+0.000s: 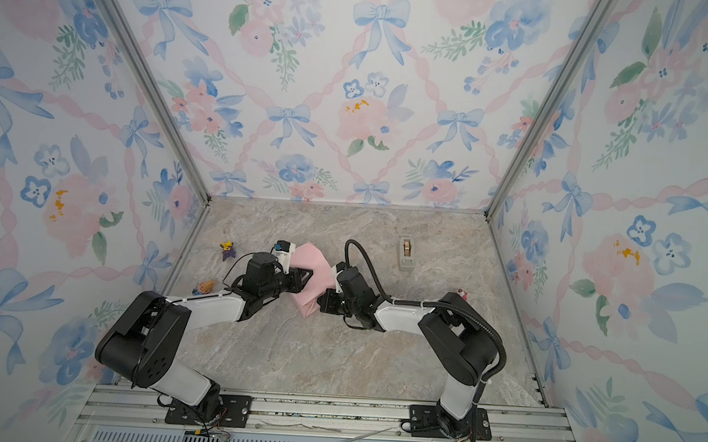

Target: Wrap the gift box in paper

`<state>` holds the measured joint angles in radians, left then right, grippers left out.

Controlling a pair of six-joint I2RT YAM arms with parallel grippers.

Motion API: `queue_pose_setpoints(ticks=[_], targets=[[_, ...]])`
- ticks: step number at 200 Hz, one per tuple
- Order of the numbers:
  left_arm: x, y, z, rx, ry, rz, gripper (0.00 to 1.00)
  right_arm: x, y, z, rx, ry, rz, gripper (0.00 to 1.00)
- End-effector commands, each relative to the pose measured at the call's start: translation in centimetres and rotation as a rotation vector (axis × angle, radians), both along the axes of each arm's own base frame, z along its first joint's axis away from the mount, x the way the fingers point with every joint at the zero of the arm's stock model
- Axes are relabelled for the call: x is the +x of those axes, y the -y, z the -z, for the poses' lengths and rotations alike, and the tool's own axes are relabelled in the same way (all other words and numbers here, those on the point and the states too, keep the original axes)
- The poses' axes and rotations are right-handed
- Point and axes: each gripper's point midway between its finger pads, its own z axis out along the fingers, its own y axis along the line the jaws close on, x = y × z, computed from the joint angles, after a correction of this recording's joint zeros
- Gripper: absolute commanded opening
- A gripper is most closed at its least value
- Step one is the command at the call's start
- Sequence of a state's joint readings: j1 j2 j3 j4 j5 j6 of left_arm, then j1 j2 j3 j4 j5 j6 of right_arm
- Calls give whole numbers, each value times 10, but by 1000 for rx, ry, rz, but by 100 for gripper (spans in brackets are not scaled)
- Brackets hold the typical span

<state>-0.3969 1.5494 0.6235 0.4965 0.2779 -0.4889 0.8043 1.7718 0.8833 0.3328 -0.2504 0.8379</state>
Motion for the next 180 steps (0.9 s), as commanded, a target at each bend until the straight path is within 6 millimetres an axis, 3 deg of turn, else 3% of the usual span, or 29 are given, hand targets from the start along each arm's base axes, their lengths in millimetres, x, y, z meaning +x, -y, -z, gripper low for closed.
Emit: queue_pose_setpoints(ticks=[1,71,101,180], targets=[[-22,-3,39,61,-115,31,32,19,-4,-33,59,71,27,5],[-22,-4,39,66,-108,23,32,18,16,-7,4,3,77,4],[-23,-5,40,69,-109,23,32,21,16,-17,39,20,78,4],[-24,-4,41,72,-110,25,32,15,-11,-33,115,44,23,4]])
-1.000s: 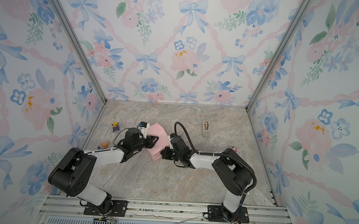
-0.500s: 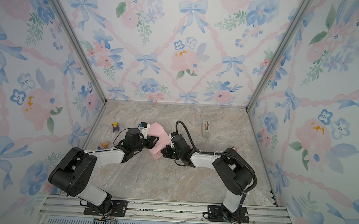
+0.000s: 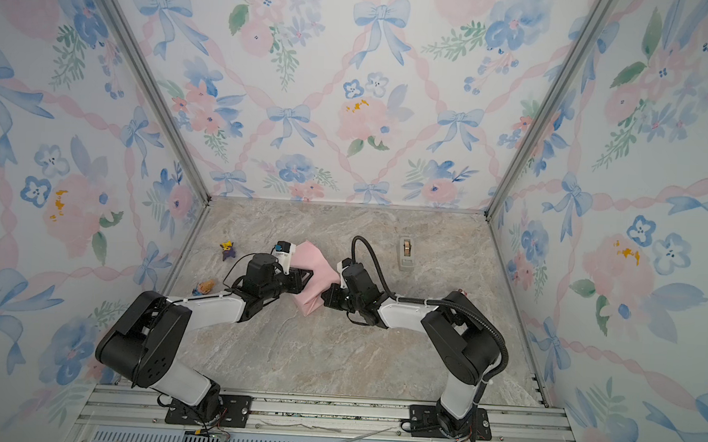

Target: Wrap the gift box in paper

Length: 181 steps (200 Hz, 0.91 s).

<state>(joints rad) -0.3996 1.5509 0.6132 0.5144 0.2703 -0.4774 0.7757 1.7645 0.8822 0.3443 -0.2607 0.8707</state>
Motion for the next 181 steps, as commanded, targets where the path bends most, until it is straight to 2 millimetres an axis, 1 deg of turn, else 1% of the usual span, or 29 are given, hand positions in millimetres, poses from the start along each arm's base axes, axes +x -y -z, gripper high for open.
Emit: queue_pose_setpoints(ticks=[1,35,52,63,106,125,140,146,148,153,164,181], targets=[[-23,-4,39,63,-122,24,32,4,-18,-28,87,62,-15,4],[-24,-3,40,65,-125,27,32,7,-20,-30,78,68,-17,4],[-24,-3,40,65,-125,27,32,6,-21,-28,60,60,-21,4],[-24,-3,40,66,-122,24,32,4,-19,-21,35,41,-23,4],[-21,-6,38,75,-114,5,32,-6,13,3,-92,-1,2,5],[-20,-7,38,78,-112,2,32,-12,21,5,-113,-11,0,8],[-18,-9,37,78,-108,-6,32,-16,29,3,-140,-3,-3,12],[-18,-9,37,78,-107,-6,32,-18,32,7,-154,-5,-6,13],[-18,-8,37,77,-107,-6,32,-19,31,-1,-140,10,-7,13],[-18,-8,37,79,-107,-4,32,-20,33,-6,-134,24,-10,13],[-18,-9,37,78,-106,-7,32,-22,33,-12,-122,41,-19,13],[-18,-9,37,79,-106,-4,32,-26,28,-23,-103,75,-51,11]])
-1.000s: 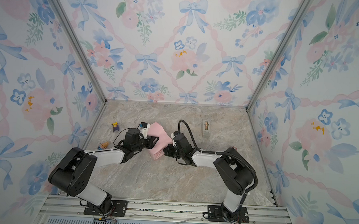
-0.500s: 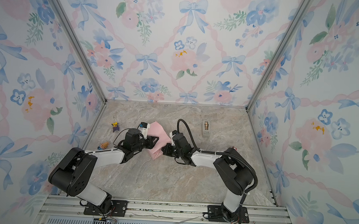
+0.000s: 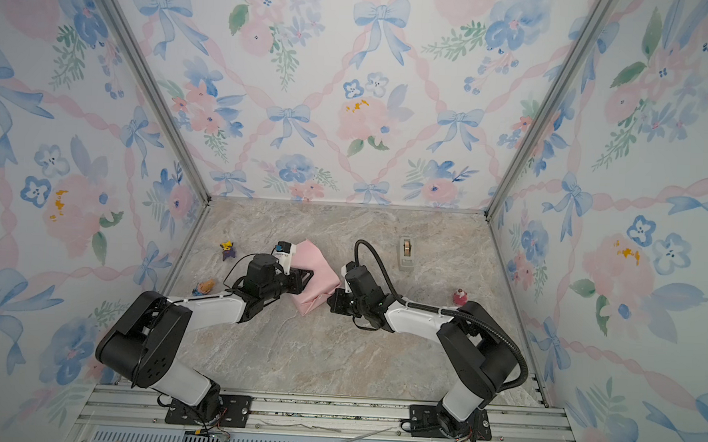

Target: Wrap the gift box in paper

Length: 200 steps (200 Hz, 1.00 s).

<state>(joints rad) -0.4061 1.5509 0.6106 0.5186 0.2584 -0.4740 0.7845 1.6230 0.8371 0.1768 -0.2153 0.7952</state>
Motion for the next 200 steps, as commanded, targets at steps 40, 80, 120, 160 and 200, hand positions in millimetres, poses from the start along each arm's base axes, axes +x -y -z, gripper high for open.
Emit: queue_pose_setpoints(ticks=[40,80,120,160,200], targets=[[-18,-10,37,72,-113,-2,32,-1,-22,-22,33,72,-82,5],[-18,-8,38,70,-115,3,32,7,-36,-12,53,57,-82,3],[-20,-9,38,70,-117,1,32,12,-41,-6,48,49,-81,1],[-20,-8,38,67,-119,8,32,18,-44,-3,58,50,-70,0],[-23,-4,40,66,-124,22,32,24,-46,-1,73,51,-54,0]])
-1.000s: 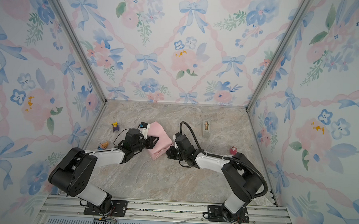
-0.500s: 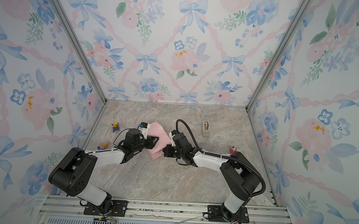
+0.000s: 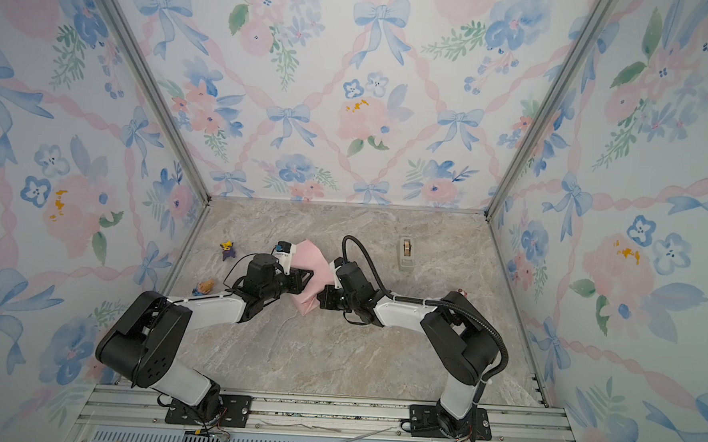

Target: Wrap the gift box in paper

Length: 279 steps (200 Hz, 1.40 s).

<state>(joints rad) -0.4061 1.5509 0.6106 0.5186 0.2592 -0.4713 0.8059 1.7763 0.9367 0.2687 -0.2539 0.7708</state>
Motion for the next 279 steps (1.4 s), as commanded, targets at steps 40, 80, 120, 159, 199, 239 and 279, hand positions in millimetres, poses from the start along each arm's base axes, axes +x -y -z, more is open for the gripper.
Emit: queue_pose_setpoints(ticks=[40,80,120,159,199,239,279], targets=[[-25,-2,42,64,-132,28,32,17,-10,-14,55,39,25,0],[-28,1,45,63,-141,39,32,25,-6,-17,66,50,52,0],[-30,1,47,65,-144,42,32,32,5,-12,59,45,85,0],[-30,1,45,67,-140,39,32,33,13,-8,48,37,105,0],[-26,1,33,56,-105,33,32,29,25,-11,43,41,116,1],[-12,3,-11,21,-24,11,39,14,51,-40,-5,109,119,12],[-10,-28,-50,0,-36,-121,54,22,66,-75,-68,156,48,45]])
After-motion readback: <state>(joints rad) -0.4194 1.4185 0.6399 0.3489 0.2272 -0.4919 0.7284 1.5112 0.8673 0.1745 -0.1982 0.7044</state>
